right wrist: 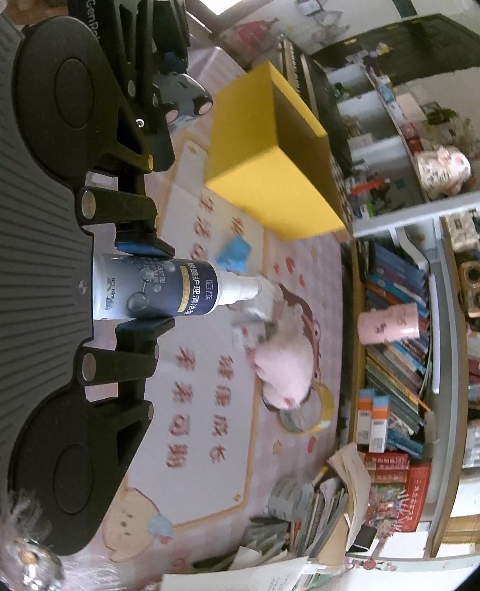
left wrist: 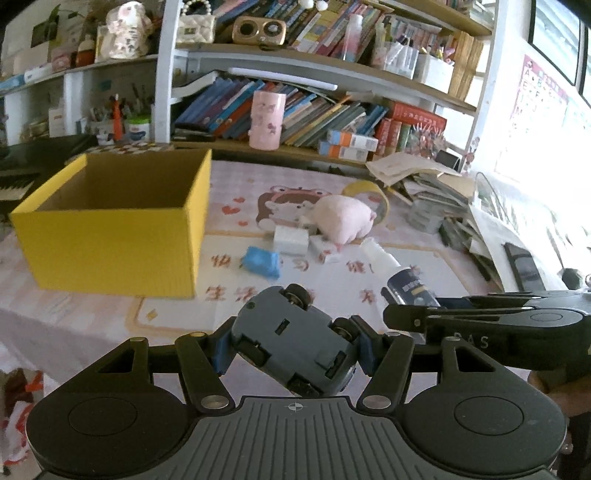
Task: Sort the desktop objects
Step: 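Lift and carry the car and spray bottle with both tools over the yellow box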
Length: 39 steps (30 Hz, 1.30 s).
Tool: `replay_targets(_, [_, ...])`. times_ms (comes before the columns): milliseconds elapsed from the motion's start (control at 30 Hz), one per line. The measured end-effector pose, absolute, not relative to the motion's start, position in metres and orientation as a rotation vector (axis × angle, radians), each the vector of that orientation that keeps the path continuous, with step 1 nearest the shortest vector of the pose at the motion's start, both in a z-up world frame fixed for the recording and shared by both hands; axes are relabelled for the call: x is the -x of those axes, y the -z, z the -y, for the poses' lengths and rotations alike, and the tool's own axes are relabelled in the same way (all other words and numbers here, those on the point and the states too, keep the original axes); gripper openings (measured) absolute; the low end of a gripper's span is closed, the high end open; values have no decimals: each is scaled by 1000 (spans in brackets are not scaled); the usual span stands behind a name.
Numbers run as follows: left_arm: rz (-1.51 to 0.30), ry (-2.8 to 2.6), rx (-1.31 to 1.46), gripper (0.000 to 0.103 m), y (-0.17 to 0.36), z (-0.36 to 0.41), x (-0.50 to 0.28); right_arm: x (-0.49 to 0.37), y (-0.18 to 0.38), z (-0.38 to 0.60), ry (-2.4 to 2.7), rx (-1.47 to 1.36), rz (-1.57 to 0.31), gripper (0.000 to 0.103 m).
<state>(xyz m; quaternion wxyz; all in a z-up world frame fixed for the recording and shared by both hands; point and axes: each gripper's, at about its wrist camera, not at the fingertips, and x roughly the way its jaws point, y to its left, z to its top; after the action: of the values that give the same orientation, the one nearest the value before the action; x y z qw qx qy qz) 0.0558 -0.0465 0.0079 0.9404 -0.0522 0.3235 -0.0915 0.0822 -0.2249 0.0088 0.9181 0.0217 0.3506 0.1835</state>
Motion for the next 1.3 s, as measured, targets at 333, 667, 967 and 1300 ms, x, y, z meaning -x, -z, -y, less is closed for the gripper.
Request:
replay_targets(333, [-657,132,140,62,-6,-4,-8,-38,-4,179,-421,-32,-727,30])
replay_targets(667, [-632,102,157,62,-8,-33,11,-23,-10,143,-468,4,-705,30])
replay_targets(967, [-636,96,169,62,-6,-48,13,-20,-10,132,-473,3,-703,30])
replay_targets(1300, [-634,79,171,62,-5,-52,16,-20,-7,119,-495,15,-715,30])
